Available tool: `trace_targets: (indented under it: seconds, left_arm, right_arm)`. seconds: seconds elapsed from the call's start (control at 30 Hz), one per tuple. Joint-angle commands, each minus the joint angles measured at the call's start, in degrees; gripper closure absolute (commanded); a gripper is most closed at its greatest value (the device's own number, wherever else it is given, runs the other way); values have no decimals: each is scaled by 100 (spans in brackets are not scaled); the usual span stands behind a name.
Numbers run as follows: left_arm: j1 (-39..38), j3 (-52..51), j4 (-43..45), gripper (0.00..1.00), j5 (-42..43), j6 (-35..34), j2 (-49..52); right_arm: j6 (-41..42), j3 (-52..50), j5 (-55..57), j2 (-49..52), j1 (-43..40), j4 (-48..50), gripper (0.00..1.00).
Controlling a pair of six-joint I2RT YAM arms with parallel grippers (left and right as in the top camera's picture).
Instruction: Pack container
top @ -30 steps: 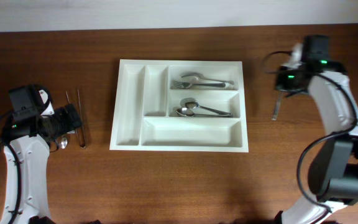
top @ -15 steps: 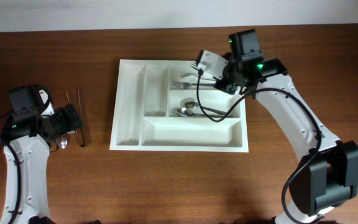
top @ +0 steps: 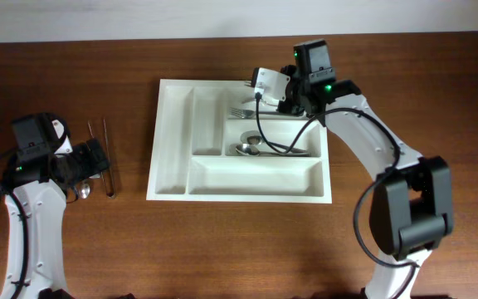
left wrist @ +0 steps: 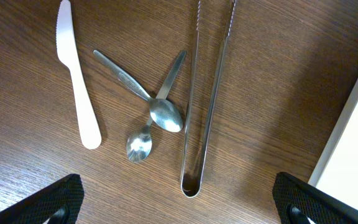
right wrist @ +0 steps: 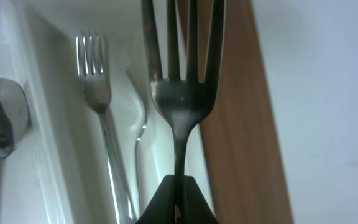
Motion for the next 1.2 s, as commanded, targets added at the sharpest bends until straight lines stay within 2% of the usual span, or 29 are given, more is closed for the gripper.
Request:
trace_targets:
  seconds: [0.0,0.07,0.13,0.23,0.37,0.5,0.57,0.7,0.87,1.17]
  left_arm:
    - [28,101,13,1,63,70,24]
    - [28,101,13,1,63,70,24]
    - [28,101,13,1,63,70,24]
    - [28,101,13,1,63,70,24]
    - [28,101,13,1,63,70,24]
    - [28,101,13,1,63,70,24]
    - [28,101,13,1,63,70,24]
    - [28,101,13,1,63,70,24]
    - [28,101,13,1,63,70,24]
    - [28,101,13,1,63,70,24]
  right_arm:
    - [109,79,-114,157,46,131,96]
    - [173,79,-114,195,83,166,85]
    - [278,79,-111,195,125,173,66]
    - [605,81,190,173,203,240,55]
    - [2162,247,1226,-192,306,225,51]
    - [3805,570,1593,-935,286,-367,37]
    - [4214,715,1591,-1344,221,-778,30]
    - [4704,767,1593,-2142,-55,-1335,28]
    - [5519,767,1591,-2835,-774,-2033,28]
    - [6979,765,1172,-3010,-2341,-3311,19]
